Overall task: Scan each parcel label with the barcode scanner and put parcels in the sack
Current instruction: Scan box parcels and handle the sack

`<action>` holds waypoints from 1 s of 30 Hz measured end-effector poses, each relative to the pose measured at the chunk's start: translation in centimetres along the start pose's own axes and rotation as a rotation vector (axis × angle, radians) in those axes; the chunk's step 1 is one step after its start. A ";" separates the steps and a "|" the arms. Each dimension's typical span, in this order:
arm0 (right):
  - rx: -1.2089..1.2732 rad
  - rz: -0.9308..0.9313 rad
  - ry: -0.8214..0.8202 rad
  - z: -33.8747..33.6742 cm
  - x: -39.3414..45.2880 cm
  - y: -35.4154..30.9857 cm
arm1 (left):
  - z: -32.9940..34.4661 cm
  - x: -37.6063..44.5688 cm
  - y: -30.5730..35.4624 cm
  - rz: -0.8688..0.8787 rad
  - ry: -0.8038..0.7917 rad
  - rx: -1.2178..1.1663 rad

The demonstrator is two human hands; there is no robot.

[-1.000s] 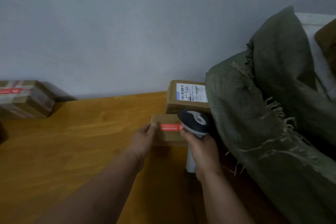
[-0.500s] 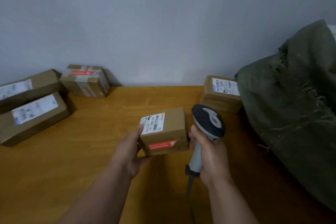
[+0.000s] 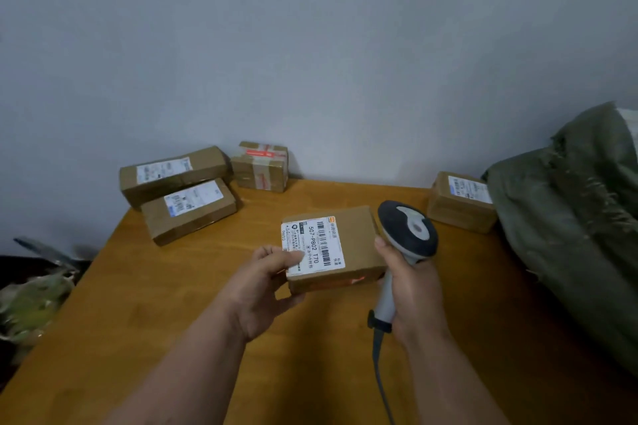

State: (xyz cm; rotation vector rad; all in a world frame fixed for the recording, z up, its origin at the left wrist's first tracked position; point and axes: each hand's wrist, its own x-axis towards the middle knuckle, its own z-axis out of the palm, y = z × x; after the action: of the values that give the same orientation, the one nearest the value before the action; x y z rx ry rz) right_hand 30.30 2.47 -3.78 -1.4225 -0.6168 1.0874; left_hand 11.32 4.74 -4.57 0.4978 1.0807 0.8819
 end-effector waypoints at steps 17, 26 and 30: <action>-0.072 -0.018 -0.131 -1.1 -3.9 -5.2 | 2.8 -4.8 1.0 0.138 0.096 -0.449; -0.228 -0.054 -0.408 -2.8 -5.6 -7.4 | 5.0 -4.7 1.5 0.266 0.094 -0.522; -0.232 -0.092 -0.441 -3.7 -6.4 -8.2 | 4.7 -4.5 1.6 0.328 0.052 -0.520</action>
State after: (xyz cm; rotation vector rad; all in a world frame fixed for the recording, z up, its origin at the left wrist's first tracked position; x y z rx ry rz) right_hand 32.62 -3.36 5.29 -1.3382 -1.1439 1.2989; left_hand 14.19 2.24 0.98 0.2157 0.7811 1.4207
